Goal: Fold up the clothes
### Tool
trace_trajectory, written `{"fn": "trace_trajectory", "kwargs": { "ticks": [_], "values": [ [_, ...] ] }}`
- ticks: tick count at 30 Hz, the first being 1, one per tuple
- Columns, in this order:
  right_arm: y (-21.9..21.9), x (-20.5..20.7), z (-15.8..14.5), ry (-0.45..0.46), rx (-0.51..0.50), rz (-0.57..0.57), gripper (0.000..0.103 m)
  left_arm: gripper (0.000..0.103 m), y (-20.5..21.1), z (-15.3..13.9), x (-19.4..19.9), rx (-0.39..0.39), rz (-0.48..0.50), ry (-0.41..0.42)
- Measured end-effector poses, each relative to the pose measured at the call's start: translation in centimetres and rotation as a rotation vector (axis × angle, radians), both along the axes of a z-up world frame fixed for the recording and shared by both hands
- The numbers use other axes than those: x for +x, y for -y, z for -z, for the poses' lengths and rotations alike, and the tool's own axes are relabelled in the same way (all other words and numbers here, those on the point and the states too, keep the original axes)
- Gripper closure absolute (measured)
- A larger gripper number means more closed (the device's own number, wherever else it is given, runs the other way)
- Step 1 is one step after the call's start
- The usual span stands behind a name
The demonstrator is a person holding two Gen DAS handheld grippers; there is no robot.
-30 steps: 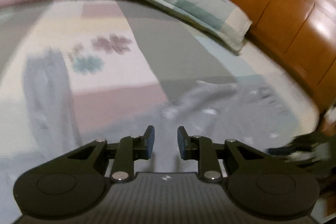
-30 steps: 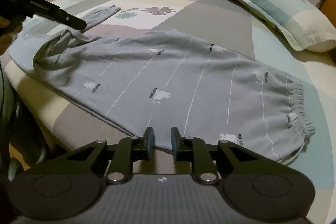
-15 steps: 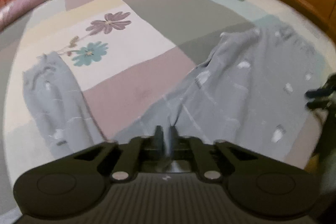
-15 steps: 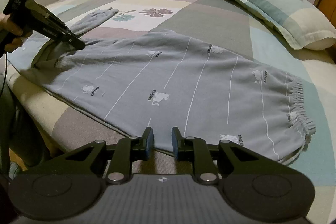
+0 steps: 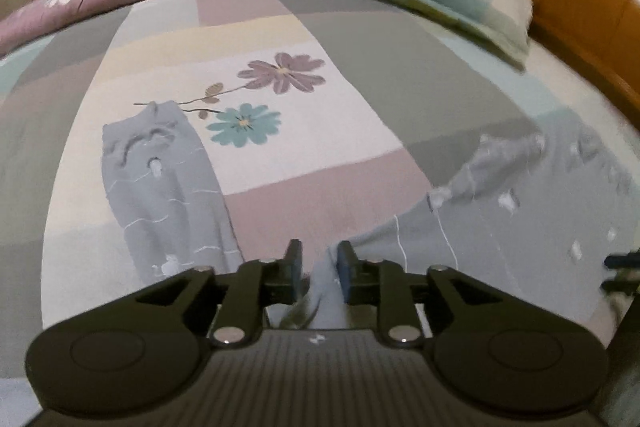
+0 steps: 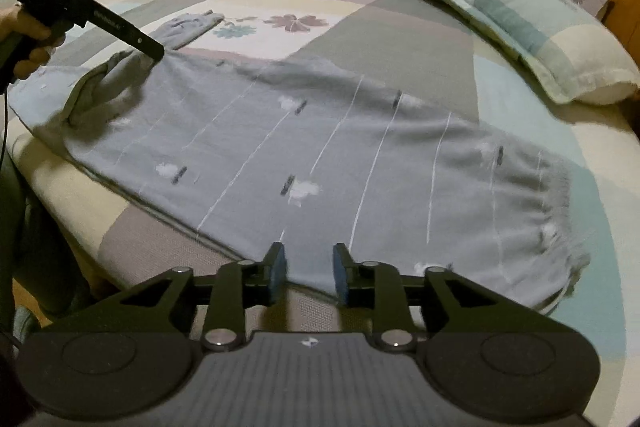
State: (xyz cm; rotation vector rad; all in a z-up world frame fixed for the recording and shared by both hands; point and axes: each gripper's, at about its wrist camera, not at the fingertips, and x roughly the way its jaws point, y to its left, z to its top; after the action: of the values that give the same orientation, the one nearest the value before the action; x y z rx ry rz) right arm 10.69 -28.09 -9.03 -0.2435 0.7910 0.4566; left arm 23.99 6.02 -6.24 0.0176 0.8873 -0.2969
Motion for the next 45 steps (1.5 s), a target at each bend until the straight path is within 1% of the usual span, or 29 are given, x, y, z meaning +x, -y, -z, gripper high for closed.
{"fn": "trace_trajectory", "kwargs": {
  "ticks": [1, 5, 7, 9, 11, 13, 14, 16, 18, 20, 23, 24, 27, 29, 32, 34, 35, 36, 38, 40, 41, 42, 43, 44, 45],
  "values": [
    [-0.1, 0.2, -0.5, 0.014, 0.006, -0.005, 0.071, 0.081, -0.4, -0.4, 0.1, -0.017, -0.017, 0.002],
    [-1.1, 2.8, -2.6, 0.077, 0.041, -0.028, 0.069, 0.072, -1.2, -2.3, 0.2, -0.133, -0.015, 0.013],
    [-2.1, 4.8, -3.0, 0.105, 0.058, -0.037, 0.069, 0.071, -0.6, -2.6, 0.7, -0.184, 0.012, 0.001],
    [-3.5, 7.0, -2.8, 0.118, 0.092, -0.043, 0.069, 0.071, 0.5, -2.5, 1.6, -0.234, 0.047, -0.014],
    [-4.6, 8.9, -1.9, 0.094, 0.133, -0.041, 0.069, 0.071, 1.8, -2.1, 3.0, -0.279, 0.086, -0.032],
    [-5.3, 9.7, 0.0, 0.047, 0.115, -0.041, 0.069, 0.071, 3.2, -1.4, 4.6, -0.331, 0.121, -0.051],
    [-5.4, 9.8, 0.9, 0.029, 0.111, -0.040, 0.069, 0.071, 3.8, -1.0, 5.4, -0.364, 0.139, -0.066],
    [-4.8, 9.0, 2.4, 0.028, 0.138, -0.039, 0.068, 0.069, 5.0, 0.1, 6.9, -0.437, 0.175, -0.112],
    [-4.1, 8.3, 2.7, 0.034, 0.171, -0.030, 0.067, 0.065, 6.4, 1.2, 8.5, -0.474, 0.209, -0.149],
    [-3.8, 7.8, 2.8, 0.040, 0.183, -0.024, 0.067, 0.065, 7.8, 2.7, 10.0, -0.499, 0.235, -0.207],
    [-3.9, 7.2, 3.1, 0.074, 0.167, -0.034, 0.067, 0.065, 9.9, 4.5, 11.3, -0.498, 0.277, -0.257],
    [-3.8, 7.1, 3.0, 0.076, 0.171, -0.032, 0.067, 0.065, 10.3, 5.0, 11.7, -0.513, 0.281, -0.281],
    [-3.5, 6.9, 3.1, 0.073, 0.194, -0.025, 0.067, 0.065, 11.0, 5.9, 12.2, -0.596, 0.294, -0.339],
    [-3.4, 6.8, 3.1, 0.078, 0.195, -0.024, 0.067, 0.064, 11.2, 5.8, 12.1, -0.643, 0.325, -0.349],
    [-3.5, 6.7, 3.1, 0.087, 0.190, -0.024, 0.067, 0.056, 12.2, 6.2, 12.0, -0.658, 0.367, -0.385],
    [-3.4, 6.8, 3.1, 0.087, 0.196, -0.022, 0.067, 0.056, 12.9, 6.8, 12.5, -0.643, 0.364, -0.407],
    [-3.4, 6.8, 3.2, 0.087, 0.200, -0.021, 0.067, 0.055, 13.1, 7.2, 13.0, -0.667, 0.363, -0.432],
    [-3.4, 6.8, 3.2, 0.088, 0.202, -0.020, 0.067, 0.050, 13.2, 7.6, 13.5, -0.695, 0.364, -0.459],
    [-3.4, 7.0, 3.3, 0.092, 0.201, -0.021, 0.066, 0.046, 13.6, 8.4, 14.6, -0.752, 0.350, -0.501],
    [-3.5, 6.8, 3.3, 0.098, 0.198, -0.022, 0.066, 0.046, 13.7, 8.7, 15.4, -0.808, 0.303, -0.489],
    [-3.5, 6.7, 3.3, 0.099, 0.199, -0.022, 0.066, 0.048, 13.2, 8.3, 15.6, -0.818, 0.258, -0.431],
    [-3.4, 6.7, 3.3, 0.099, 0.200, -0.022, 0.066, 0.048, 12.7, 7.9, 15.7, -0.823, 0.210, -0.364],
    [-3.4, 6.6, 3.3, 0.099, 0.201, -0.022, 0.066, 0.048, 12.0, 7.5, 15.9, -0.845, 0.178, -0.317],
    [-3.4, 6.6, 3.3, 0.100, 0.201, -0.023, 0.066, 0.047, 11.3, 7.0, 16.0, -0.871, 0.150, -0.273],
    [-3.4, 6.5, 3.3, 0.101, 0.202, -0.023, 0.066, 0.047, 11.1, 6.7, 15.9, -0.861, 0.155, -0.266]
  ]
}}
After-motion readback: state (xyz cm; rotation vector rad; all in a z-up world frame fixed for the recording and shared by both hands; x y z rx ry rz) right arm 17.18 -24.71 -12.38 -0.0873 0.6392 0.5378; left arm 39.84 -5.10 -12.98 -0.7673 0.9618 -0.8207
